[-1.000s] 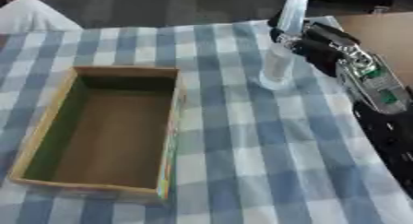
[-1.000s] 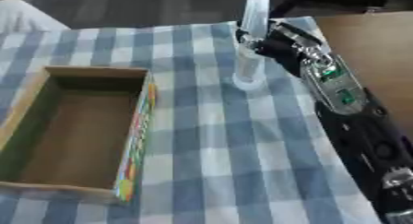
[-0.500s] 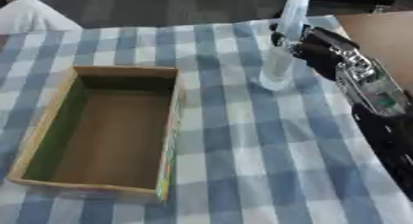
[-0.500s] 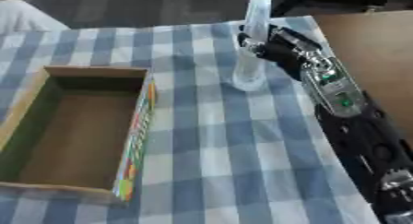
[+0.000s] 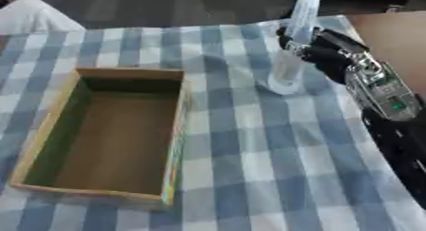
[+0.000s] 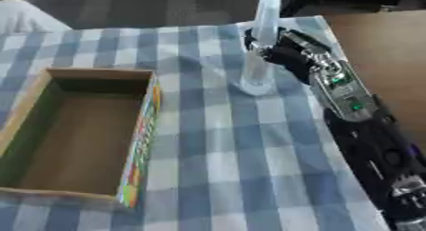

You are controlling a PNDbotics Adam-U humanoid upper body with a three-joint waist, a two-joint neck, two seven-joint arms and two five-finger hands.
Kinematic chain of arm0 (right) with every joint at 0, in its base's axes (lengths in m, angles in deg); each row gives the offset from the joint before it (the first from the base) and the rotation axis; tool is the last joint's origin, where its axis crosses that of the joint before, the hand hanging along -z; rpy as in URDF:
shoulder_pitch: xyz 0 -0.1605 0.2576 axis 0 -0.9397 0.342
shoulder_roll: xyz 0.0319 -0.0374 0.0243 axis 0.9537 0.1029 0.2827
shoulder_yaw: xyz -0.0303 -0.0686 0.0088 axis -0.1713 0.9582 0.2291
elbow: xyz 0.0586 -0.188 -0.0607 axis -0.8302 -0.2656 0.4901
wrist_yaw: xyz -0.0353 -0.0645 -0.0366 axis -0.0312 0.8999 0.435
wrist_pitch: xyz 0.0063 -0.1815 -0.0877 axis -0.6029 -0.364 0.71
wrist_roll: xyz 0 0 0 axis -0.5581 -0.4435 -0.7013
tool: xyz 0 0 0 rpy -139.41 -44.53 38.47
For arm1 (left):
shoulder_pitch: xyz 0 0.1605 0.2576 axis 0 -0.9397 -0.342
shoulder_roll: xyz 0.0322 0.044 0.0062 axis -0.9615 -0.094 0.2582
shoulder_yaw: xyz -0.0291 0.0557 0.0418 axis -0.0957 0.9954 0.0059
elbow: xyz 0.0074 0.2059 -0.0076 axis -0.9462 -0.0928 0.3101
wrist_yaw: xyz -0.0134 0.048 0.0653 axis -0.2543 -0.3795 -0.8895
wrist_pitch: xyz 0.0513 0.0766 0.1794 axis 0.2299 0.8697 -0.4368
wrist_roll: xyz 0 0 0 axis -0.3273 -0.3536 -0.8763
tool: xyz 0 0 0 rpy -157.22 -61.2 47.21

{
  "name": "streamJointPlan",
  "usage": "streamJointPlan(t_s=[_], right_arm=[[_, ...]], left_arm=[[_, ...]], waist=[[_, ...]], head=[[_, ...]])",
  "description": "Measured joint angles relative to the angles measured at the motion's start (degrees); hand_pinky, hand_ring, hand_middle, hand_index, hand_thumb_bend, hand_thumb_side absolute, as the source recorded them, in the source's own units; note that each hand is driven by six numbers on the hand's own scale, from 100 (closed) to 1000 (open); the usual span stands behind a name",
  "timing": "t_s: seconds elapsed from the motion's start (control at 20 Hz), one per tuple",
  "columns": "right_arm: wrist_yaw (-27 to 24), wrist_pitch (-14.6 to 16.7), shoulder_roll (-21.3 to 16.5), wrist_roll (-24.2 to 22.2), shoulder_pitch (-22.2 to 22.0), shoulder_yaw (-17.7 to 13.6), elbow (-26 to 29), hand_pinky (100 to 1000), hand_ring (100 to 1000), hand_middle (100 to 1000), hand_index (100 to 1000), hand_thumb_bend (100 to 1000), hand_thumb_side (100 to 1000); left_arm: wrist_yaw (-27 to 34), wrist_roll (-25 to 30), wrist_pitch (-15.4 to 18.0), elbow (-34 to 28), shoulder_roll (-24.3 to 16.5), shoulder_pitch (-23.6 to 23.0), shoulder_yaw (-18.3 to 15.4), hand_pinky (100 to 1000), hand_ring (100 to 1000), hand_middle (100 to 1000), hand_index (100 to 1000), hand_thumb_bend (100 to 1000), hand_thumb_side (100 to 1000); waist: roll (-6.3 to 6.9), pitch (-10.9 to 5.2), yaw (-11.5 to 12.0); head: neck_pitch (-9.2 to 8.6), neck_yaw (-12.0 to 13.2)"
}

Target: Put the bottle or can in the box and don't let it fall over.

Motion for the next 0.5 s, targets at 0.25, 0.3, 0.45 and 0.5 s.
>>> streamJointPlan(t_s=[0.25,0.3,0.45,0.5], right_arm=[[0.01,-0.86,0.05,2.58,-0.09,-0.01,-0.30,1000,1000,1000,698,100,361],[0.05,-0.97,0.05,3.12,-0.11,-0.01,-0.30,1000,1000,1000,690,100,362],[0.43,-0.93,0.05,4.68,-0.13,0.02,-0.30,1000,1000,1000,674,100,366],[0.48,-0.83,0.06,5.21,-0.14,0.02,-0.30,1000,1000,1000,663,100,369]], left_arm=[[0.00,0.16,0.16,0.00,0.00,0.00,0.00,462,669,680,695,100,744],[0.00,0.18,0.17,0.00,0.00,0.00,0.00,462,669,680,694,100,743],[0.00,0.19,0.19,0.00,0.00,0.03,0.00,462,669,680,693,100,743],[0.00,0.20,0.19,0.00,0.00,0.03,0.00,462,669,680,693,100,742]], waist=[[-0.12,0.00,0.06],[-0.15,0.00,0.07],[-0.16,0.00,0.07],[-0.16,0.00,0.07]], head=[[-0.02,-0.01],[-0.02,-0.01],[-0.02,-0.01],[-0.02,-0.01]])
